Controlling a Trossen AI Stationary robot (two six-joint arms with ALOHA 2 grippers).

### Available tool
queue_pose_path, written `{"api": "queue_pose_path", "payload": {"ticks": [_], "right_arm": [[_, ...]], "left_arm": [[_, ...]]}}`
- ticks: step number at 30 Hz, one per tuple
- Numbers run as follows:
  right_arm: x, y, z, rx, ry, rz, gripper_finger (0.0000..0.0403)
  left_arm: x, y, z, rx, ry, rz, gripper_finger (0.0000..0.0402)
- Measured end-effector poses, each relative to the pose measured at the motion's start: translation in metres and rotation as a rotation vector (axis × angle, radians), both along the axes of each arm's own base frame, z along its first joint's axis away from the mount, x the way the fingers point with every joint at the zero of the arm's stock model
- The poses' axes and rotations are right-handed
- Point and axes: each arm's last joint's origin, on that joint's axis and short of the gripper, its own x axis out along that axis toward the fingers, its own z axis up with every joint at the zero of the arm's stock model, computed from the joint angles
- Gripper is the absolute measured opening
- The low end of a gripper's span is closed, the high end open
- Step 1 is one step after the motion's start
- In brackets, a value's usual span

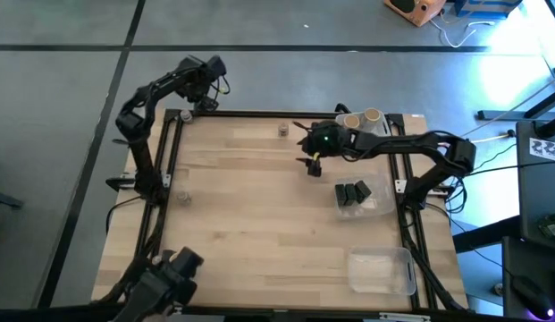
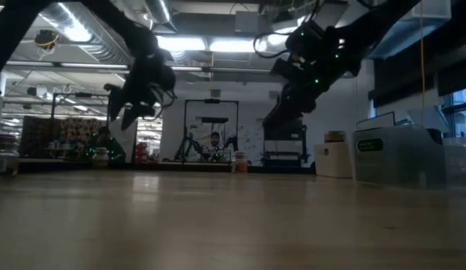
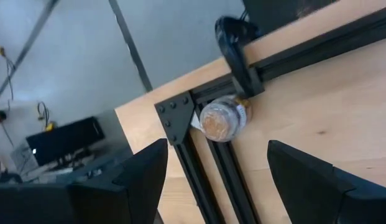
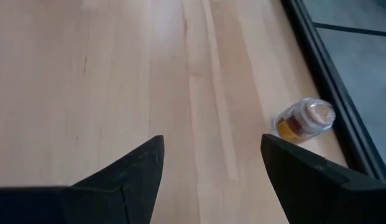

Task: Sort spices by type
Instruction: Put the top left transparent seasoning bottle into the bottom transparent bin

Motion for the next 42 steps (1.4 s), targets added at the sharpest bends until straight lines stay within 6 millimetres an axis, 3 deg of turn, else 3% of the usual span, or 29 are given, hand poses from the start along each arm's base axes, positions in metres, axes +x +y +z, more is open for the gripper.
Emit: {"api": "queue_pose_path", "payload": {"ticks": [6,22,42], "right_arm": [[0.005,-0.002,-0.011,0.006,0.016,0.001,0.0269],[0.006,-0.002,-0.009,0.002,-0.010,-0.004,0.0269],[0.006,-0.002,-0.009,0.022,-0.015,-0.020,0.0269]], "left_arm": [[-0.003,0.003,-0.019,-0.049,0.009,0.020,0.0260],[-0.017,0.000,-0.055,-0.090,0.021,0.044,0.0260],[-0.019,0.005,-0.059,-0.071,0.001,0.030,0.0260]]}}
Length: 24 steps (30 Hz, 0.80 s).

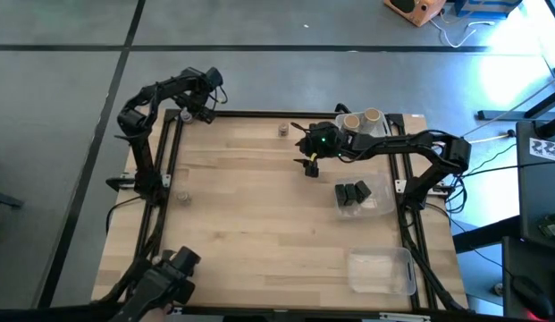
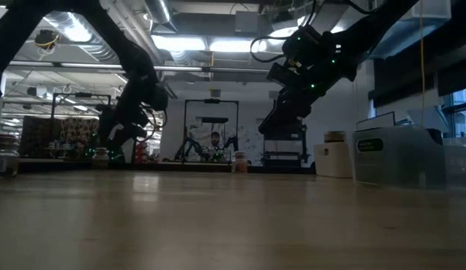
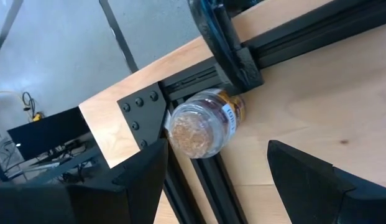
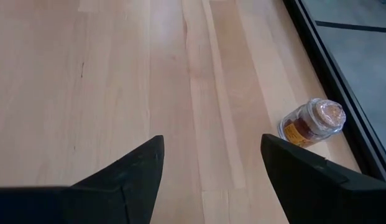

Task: Sort spices by type
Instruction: Put the top left transparent seasoning bottle into the bottom transparent bin

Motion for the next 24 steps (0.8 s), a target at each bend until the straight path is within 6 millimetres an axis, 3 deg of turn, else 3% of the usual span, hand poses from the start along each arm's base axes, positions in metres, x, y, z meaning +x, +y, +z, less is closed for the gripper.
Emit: {"api": "queue_pose_path", "payload": {"ticks": [5,17,24], "right_arm": [[0.0000,0.0000,-0.0001,0.000,0.001,0.000,0.0269],[-0.0003,0.0001,-0.0004,0.002,0.005,0.000,0.0269],[-0.0003,0.0001,-0.0004,0.002,0.005,0.000,0.0269]], "left_arm": [[0.0012,0.0019,-0.0085,-0.018,0.031,-0.008,0.0260],[0.0012,0.0021,-0.0084,-0.026,0.037,-0.026,0.0260],[0.0035,0.0007,-0.0100,-0.087,-0.055,-0.042,0.0260]]}}
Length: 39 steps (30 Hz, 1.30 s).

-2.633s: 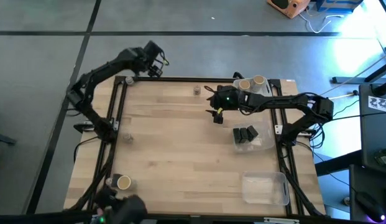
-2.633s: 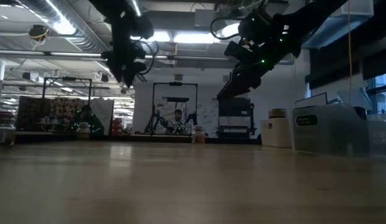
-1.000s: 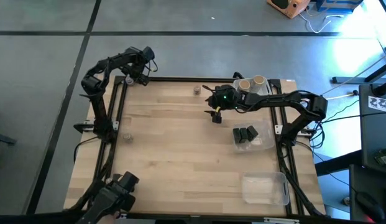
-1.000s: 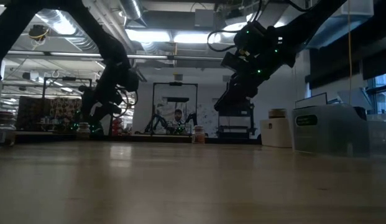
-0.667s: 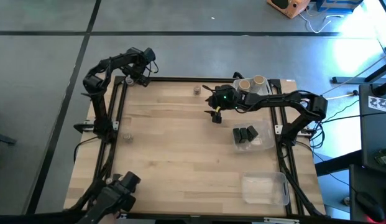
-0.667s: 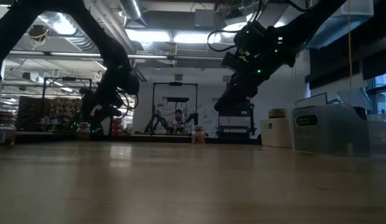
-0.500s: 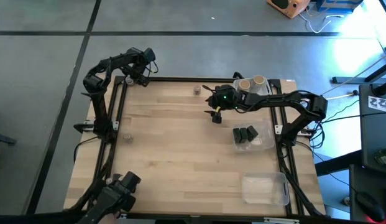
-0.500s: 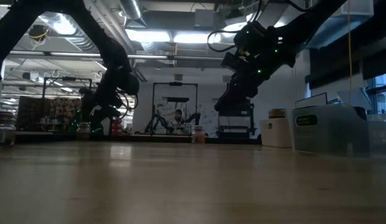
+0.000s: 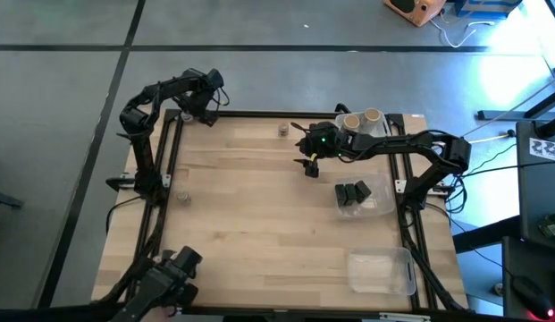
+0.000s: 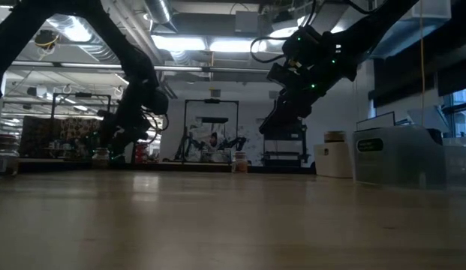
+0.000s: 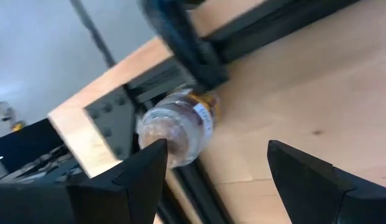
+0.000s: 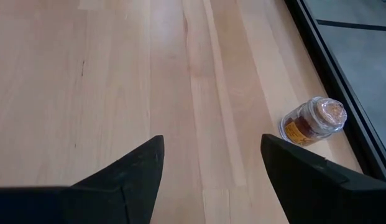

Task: Sort spices by type
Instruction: Put the top left transparent seasoning bottle into the bottom transparent bin

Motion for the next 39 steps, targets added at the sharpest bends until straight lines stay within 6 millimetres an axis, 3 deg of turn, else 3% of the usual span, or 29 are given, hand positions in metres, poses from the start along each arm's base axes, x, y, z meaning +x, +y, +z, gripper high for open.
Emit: {"api": "queue_pose_path", "payload": {"ticks": [12,22,32,39], "right_arm": [[0.000,0.000,0.000,0.000,0.000,0.000,0.0269],[0.000,0.000,0.000,-0.001,-0.002,0.000,0.0269],[0.000,0.000,0.000,-0.002,-0.002,0.000,0.0269],[0.000,0.000,0.000,-0.003,-0.003,0.001,0.0269]], "left_arm": [[0.002,-0.003,0.000,-0.042,-0.016,-0.034,0.0260],[0.016,-0.016,0.001,-0.098,0.002,-0.094,0.0260],[0.049,-0.038,0.001,-0.103,0.010,-0.193,0.0260],[0.080,-0.065,0.001,-0.109,-0.017,-0.269,0.0260]]}}
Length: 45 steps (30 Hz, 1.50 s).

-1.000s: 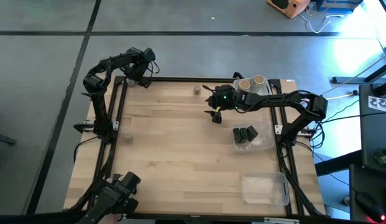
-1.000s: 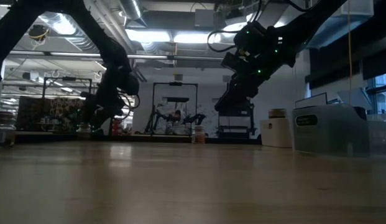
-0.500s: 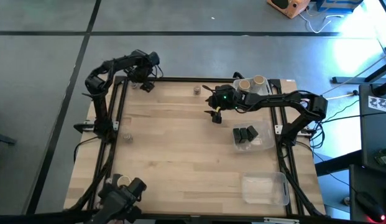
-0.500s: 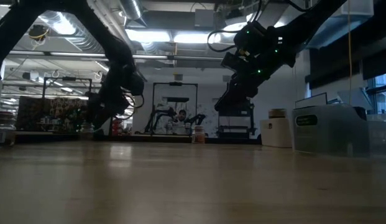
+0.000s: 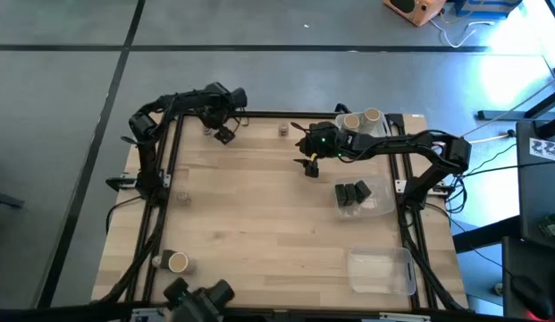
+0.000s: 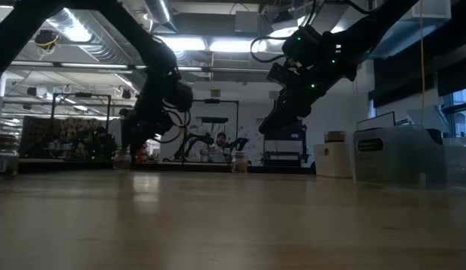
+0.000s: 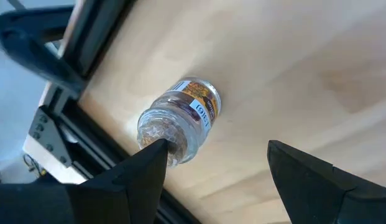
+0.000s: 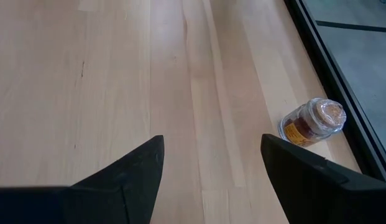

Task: Sort spices by type
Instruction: Put the top left transparent seasoning bottle into the bottom transparent bin

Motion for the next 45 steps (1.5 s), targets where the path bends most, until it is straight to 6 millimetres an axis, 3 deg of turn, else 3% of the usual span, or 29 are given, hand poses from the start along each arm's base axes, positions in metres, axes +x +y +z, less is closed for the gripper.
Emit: {"api": "queue_pose_path", "payload": {"ticks": [15,33,45], "right_arm": [[0.000,0.000,0.000,-0.009,0.005,0.001,0.0269],[-0.001,0.000,-0.001,-0.011,0.013,-0.007,0.0269],[0.000,0.000,0.000,-0.011,0.010,-0.008,0.0269]], "left_arm": [[0.066,-0.084,0.000,0.000,-0.051,-0.193,0.0260],[0.108,-0.180,0.000,0.021,-0.138,-0.433,0.0260],[0.149,-0.230,0.013,0.025,-0.459,-0.630,0.0260]]}}
